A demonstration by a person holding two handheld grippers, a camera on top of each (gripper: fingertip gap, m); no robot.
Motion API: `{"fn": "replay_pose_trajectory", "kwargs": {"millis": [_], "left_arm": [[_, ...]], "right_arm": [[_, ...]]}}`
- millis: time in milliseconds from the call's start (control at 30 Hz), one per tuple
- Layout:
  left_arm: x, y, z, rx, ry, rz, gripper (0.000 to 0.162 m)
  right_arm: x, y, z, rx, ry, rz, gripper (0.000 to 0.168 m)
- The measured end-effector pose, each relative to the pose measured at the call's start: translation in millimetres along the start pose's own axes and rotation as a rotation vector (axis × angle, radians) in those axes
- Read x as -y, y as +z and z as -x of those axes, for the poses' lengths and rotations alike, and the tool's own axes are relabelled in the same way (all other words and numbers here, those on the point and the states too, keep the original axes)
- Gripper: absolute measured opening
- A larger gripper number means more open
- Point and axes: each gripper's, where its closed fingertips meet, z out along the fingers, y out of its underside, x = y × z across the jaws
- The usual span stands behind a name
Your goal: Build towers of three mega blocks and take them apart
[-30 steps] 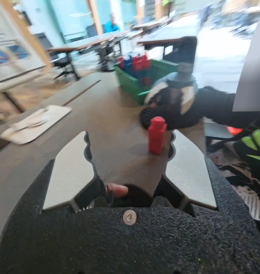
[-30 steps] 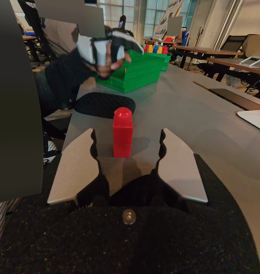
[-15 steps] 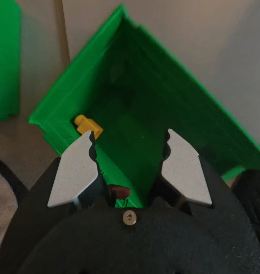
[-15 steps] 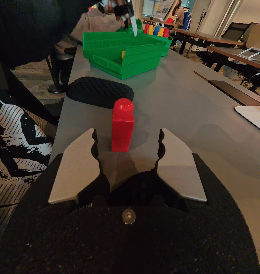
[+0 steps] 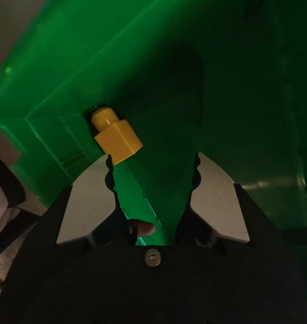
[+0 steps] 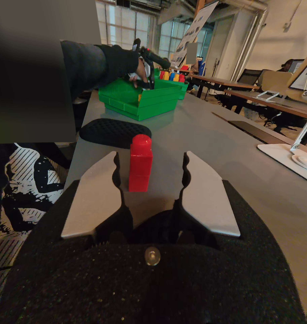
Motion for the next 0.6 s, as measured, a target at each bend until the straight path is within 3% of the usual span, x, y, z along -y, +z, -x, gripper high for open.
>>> {"fn": "replay_pose_trajectory", "kwargs": {"millis": [133,267,400,600], "left_arm": [[-4.1,9.6,-0.8,-0.002,-0.005,0.019,0.091],[3.4,-4.0,-12.3,-0.08,-0.004,-0.044,0.083],[4.0,-10.7,3.6,-0.003,-0.022,-0.062,0.083],[5.9,6.2,11.9,-0.005,-0.138,-0.079,0.078]], "right_arm": [[1.2,-0.8,-0.5,0.002,0.006,-0.009,0.069],[-0.5,0.7,0.2,0.008,0.006,0.006,0.069],[-0.4,0.8,0.7,0.006,-0.001,0.007,0.069],[0.0,0.4,0.4,0.003,-0.001,0.003,0.068]]}}
